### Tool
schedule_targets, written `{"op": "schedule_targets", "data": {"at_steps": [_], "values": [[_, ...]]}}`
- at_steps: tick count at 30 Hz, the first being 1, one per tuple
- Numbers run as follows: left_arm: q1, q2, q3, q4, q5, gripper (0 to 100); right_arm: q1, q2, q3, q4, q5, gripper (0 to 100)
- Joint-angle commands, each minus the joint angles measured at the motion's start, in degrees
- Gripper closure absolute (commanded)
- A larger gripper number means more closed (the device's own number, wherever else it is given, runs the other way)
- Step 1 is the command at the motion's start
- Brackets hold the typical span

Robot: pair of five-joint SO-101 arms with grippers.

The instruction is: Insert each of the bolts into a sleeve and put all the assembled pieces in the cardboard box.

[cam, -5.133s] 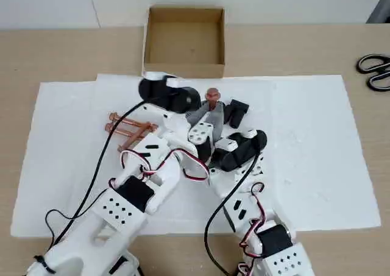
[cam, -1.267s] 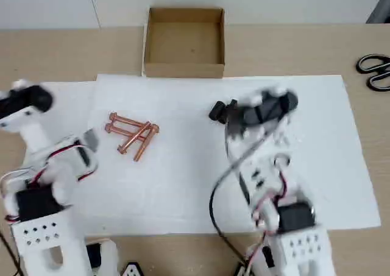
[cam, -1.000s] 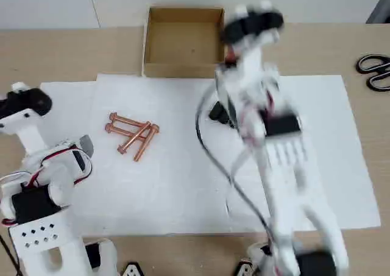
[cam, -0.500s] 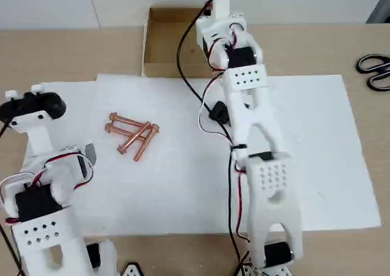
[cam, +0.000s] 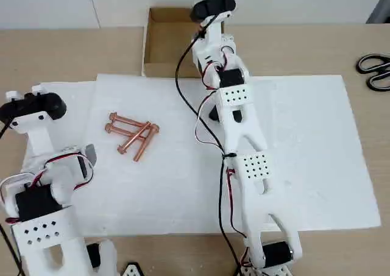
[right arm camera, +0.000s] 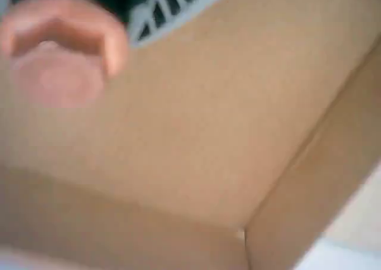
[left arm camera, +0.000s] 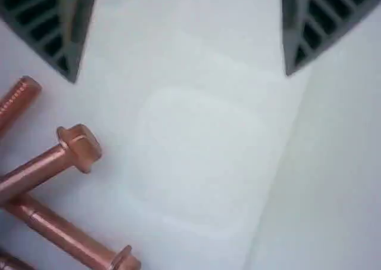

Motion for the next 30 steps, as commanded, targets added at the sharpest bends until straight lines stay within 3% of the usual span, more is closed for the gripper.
{"op": "schedule_targets", "data": {"at_steps": [1,4,15,30], "values": [[0.09,-0.88,-0.22,0.26,-0.35,79,-0.04,-0.84,-4.40,-1.27,0.70,87.0],[0.09,-0.88,-0.22,0.26,-0.35,79,-0.04,-0.13,-4.40,-0.04,0.70,82.4],[0.09,-0.88,-0.22,0.26,-0.35,79,0.13,-2.42,-5.98,1.63,0.70,82.2],[0.09,-0.88,-0.31,0.35,-0.35,79,-0.04,-30.99,-6.33,36.09,0.35,82.2]]}}
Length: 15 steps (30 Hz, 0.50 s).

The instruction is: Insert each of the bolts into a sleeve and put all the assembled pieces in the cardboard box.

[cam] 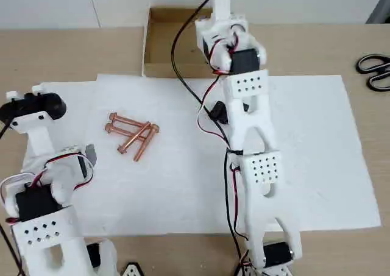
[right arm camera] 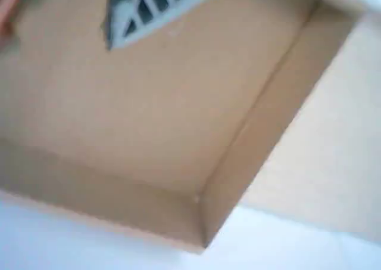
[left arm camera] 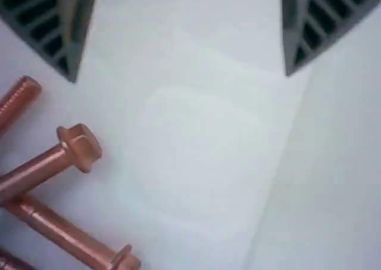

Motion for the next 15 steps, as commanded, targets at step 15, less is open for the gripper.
{"op": "schedule_targets", "data": {"at_steps": [15], "values": [[2.11,-0.53,-0.66,3.96,-1.14,79,4.26,-24.66,-1.76,29.23,0.53,82.2]]}}
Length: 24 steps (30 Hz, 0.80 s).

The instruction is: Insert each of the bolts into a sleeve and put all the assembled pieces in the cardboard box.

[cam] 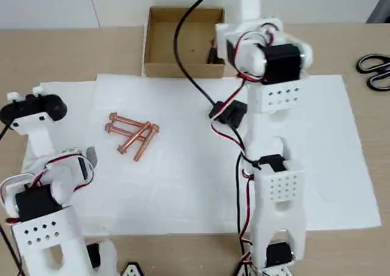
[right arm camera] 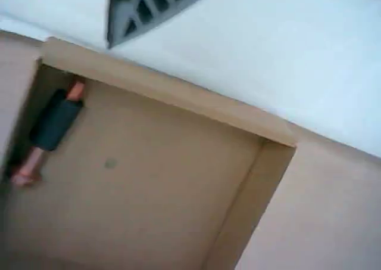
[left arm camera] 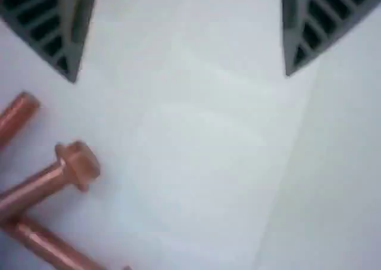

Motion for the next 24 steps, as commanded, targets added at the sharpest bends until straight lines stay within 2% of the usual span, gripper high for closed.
{"op": "schedule_targets", "data": {"at_steps": [1,4,6,14,18,20,24], "values": [[2.46,-0.53,-0.66,2.11,-1.58,79,2.68,-5.32,-1.05,1.10,0.70,82.2],[4.66,-0.53,-0.75,2.29,-1.76,79,4.62,-7.69,-0.09,1.27,5.27,82.3],[5.80,-0.53,-0.75,2.29,-1.76,79,4.97,-10.15,5.54,1.27,7.03,82.4],[7.03,-0.53,-0.66,2.20,-1.76,79,5.49,-30.64,48.09,-0.40,7.21,82.4],[7.03,-0.53,-0.57,2.11,-1.76,79,7.34,-30.46,57.41,-4.35,6.86,82.3],[7.03,-0.53,-0.57,2.11,-1.76,79,8.04,-28.97,58.81,-5.76,5.36,82.3],[7.03,-0.53,-0.48,2.11,-1.76,79,8.13,-23.69,58.90,-8.13,-5.36,82.3]]}}
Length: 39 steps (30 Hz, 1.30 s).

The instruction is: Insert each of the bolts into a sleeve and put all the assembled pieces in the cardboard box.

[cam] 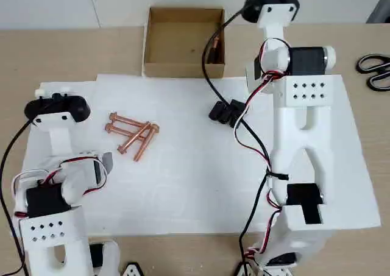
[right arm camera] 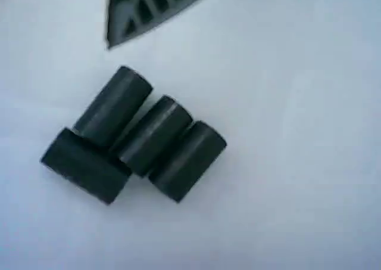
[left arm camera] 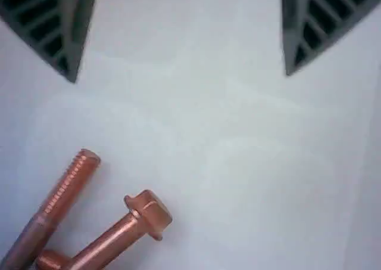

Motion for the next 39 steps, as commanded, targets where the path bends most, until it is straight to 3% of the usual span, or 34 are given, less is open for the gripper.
{"op": "schedule_targets", "data": {"at_steps": [1,8,19,36,39], "values": [[0.26,-0.53,-0.40,0.00,-0.53,79,0.13,4.09,0.18,-2.33,-6.86,82.3],[0.26,-0.53,-0.40,0.00,-0.53,79,-1.80,16.48,0.00,-2.33,-10.90,82.3],[0.18,-0.53,-0.31,0.00,-0.53,79,-5.67,22.37,0.00,-4.09,-10.99,82.3],[0.18,-0.53,-0.31,0.00,-0.53,79,-4.09,30.99,0.00,-9.80,-10.90,82.4],[0.18,-0.53,-0.31,0.00,-0.53,79,-4.09,32.04,0.00,-10.15,-10.81,86.2]]}}
